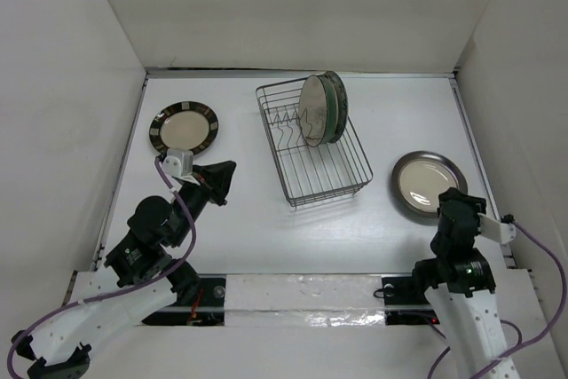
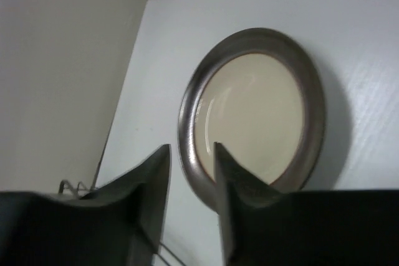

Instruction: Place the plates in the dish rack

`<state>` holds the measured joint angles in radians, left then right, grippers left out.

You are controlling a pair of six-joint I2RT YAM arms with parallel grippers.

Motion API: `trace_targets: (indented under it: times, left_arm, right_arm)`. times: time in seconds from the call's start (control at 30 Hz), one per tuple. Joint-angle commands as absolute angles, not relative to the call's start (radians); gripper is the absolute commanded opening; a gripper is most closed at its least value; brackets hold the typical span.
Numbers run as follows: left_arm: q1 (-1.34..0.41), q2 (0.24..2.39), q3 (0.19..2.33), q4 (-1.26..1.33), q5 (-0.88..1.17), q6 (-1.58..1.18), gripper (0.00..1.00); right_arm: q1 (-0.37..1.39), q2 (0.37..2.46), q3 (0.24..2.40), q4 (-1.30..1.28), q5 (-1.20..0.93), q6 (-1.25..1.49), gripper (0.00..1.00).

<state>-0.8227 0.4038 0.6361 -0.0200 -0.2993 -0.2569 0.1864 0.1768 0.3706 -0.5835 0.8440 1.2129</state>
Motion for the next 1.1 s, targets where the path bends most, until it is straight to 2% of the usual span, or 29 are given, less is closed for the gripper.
trace_targets:
  times: [0.0,0.07,0.17,0.37,0.5,0.7,0.87,1.07]
  left_arm:
    - [-0.819,0.403,0.655,0.025,-0.273,-0.27,0.06]
    - [-0.819,0.394,0.653,0.021,-0.267,-0.273,0.11]
    - [-0.819,0.371,0.655,0.026,-0.278,-0.275,0.16]
    - [-0.839,0.33,0.655,0.02,-0.301,-0.27,0.19]
    - [-0.857,0.328,0.655,0.015,-0.324,-0.267,0.19]
    - [-0.857,0.316,0.657,0.017,-0.324,-0.267,0.2]
    - [-0.857,0.321,0.657,0.017,-0.321,-0.265,0.2]
    - [-0.857,0.344,0.657,0.02,-0.311,-0.265,0.2]
  right_arm:
    - [0.075,0.159,0.377,-0.696,0.812,1.295,0.57]
    - [-0.015,0.259,0.385,-0.661,0.769,1.255,0.76]
    - [-0.119,0.436,0.408,-0.625,0.723,1.205,0.83]
    - [-0.284,0.587,0.4,-0.486,0.634,1.14,0.83]
    - [-0.485,0.667,0.397,-0.402,0.542,1.079,0.8]
    - [-0.727,0.857,0.376,-0.224,0.223,0.878,0.81]
    - [-0.736,0.856,0.341,-0.107,0.068,0.752,0.88]
    - [-0.746,0.911,0.313,0.026,-0.129,0.658,0.87]
